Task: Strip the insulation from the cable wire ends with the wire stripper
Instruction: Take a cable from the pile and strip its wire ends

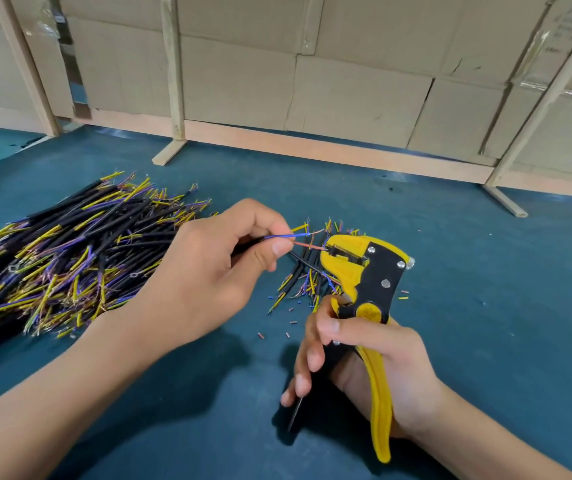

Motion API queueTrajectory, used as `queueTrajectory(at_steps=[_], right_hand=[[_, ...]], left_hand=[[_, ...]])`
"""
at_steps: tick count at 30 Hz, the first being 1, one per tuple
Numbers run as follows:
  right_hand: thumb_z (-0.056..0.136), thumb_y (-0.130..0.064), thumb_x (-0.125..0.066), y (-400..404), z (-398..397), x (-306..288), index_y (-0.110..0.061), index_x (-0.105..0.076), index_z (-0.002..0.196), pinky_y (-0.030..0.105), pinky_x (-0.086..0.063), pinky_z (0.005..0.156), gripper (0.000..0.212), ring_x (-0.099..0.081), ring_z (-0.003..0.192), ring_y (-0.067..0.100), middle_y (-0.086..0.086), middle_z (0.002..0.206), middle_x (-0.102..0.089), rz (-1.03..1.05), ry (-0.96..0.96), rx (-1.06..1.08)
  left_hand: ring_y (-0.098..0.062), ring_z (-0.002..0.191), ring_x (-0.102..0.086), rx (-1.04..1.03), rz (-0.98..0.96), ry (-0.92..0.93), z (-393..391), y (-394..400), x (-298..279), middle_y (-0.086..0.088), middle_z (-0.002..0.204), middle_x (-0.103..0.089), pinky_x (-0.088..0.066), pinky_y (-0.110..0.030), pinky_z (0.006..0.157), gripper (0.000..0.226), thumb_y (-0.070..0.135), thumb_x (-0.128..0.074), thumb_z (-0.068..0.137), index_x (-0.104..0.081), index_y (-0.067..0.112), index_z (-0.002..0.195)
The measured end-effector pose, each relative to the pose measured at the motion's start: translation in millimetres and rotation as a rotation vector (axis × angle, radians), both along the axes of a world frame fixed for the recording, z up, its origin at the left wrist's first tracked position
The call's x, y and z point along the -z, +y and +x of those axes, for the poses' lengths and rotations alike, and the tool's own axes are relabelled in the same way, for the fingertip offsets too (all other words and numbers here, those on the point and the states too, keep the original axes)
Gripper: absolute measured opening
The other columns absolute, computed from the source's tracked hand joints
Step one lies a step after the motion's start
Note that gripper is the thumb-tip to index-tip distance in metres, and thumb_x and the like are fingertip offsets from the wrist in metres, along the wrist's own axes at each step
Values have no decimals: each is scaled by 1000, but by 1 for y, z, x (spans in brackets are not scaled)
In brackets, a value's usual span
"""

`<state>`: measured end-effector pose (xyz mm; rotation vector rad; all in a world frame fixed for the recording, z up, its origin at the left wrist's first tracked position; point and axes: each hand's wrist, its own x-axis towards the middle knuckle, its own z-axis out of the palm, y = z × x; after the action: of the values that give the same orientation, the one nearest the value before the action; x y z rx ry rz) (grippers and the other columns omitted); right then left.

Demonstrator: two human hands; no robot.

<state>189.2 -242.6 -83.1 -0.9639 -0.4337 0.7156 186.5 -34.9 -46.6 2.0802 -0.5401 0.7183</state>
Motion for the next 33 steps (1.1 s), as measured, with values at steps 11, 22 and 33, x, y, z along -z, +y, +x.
queueTrajectory(at_steps=[11, 22, 33], right_hand=[[87, -12, -67, -3, 3, -1, -3, -57, 79, 60, -52, 75, 15, -63, 65, 34, 17, 71, -56, -14, -45, -42], [87, -10, -61, -2, 3, -5, -3, -56, 74, 58, -53, 73, 15, -63, 62, 34, 17, 68, -55, -58, -39, -69], [80, -11, -61, 1, -2, -11, -4, -55, 69, 55, -55, 67, 14, -60, 54, 32, 16, 62, -52, -81, -49, -35]], left_hand=[[-19, 67, -60, -11, 18, -7, -1, -4, 5, 8, 78, -63, -46, -33, 63, 8, 24, -61, 94, -65, 20, 99], [-23, 65, -61, -10, 34, -29, -7, -12, 3, 7, 80, -63, -45, -33, 63, 8, 25, -61, 96, -65, 21, 101], [-18, 66, -58, -25, 44, -52, -7, -11, 2, 7, 80, -62, -44, -27, 60, 9, 23, -60, 96, -66, 17, 101]])
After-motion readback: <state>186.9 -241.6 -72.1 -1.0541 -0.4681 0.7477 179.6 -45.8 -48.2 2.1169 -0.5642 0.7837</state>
